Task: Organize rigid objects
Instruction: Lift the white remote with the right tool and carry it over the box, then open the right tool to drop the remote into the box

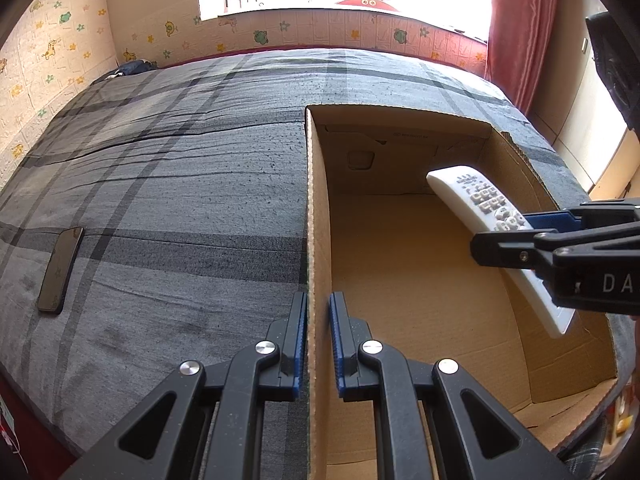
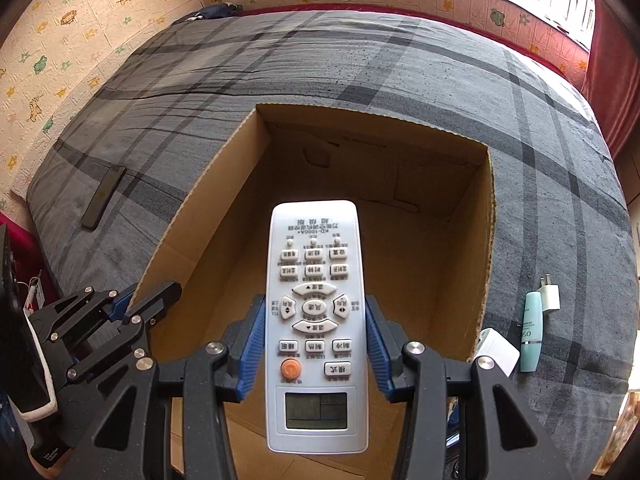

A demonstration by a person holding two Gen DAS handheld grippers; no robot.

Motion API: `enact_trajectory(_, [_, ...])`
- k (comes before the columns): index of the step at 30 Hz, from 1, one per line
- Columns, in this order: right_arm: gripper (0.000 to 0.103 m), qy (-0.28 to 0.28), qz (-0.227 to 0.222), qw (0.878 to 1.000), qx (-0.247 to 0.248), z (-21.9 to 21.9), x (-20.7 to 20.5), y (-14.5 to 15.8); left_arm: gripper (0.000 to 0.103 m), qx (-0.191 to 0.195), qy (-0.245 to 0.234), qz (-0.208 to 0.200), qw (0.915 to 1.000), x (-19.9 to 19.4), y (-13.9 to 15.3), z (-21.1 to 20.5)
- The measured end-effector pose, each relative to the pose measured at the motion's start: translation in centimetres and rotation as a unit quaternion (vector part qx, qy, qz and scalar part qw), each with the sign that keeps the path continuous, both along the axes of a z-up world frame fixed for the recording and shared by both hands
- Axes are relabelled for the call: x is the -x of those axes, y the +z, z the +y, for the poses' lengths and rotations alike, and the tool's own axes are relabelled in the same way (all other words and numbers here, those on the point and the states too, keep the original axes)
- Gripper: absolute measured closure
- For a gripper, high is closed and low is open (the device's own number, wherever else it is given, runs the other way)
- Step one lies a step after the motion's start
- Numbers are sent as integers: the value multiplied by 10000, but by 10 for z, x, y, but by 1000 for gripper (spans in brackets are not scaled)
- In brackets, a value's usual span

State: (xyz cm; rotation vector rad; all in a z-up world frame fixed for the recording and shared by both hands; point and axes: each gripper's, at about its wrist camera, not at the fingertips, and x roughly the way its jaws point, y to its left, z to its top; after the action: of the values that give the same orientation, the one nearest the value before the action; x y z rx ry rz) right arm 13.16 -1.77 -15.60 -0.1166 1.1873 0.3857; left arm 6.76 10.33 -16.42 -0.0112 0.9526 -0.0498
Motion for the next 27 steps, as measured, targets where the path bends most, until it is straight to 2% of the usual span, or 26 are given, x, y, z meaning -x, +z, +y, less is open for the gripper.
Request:
enact_trajectory(15, [53,247,1242,9917,245,26,-22,-72,91,-16,21,7,10000,0,0,-1])
enact_trajectory(27, [53,160,1626,9863,213,28,-32,-92,91,-38,21,25,10000,-1,0,-1])
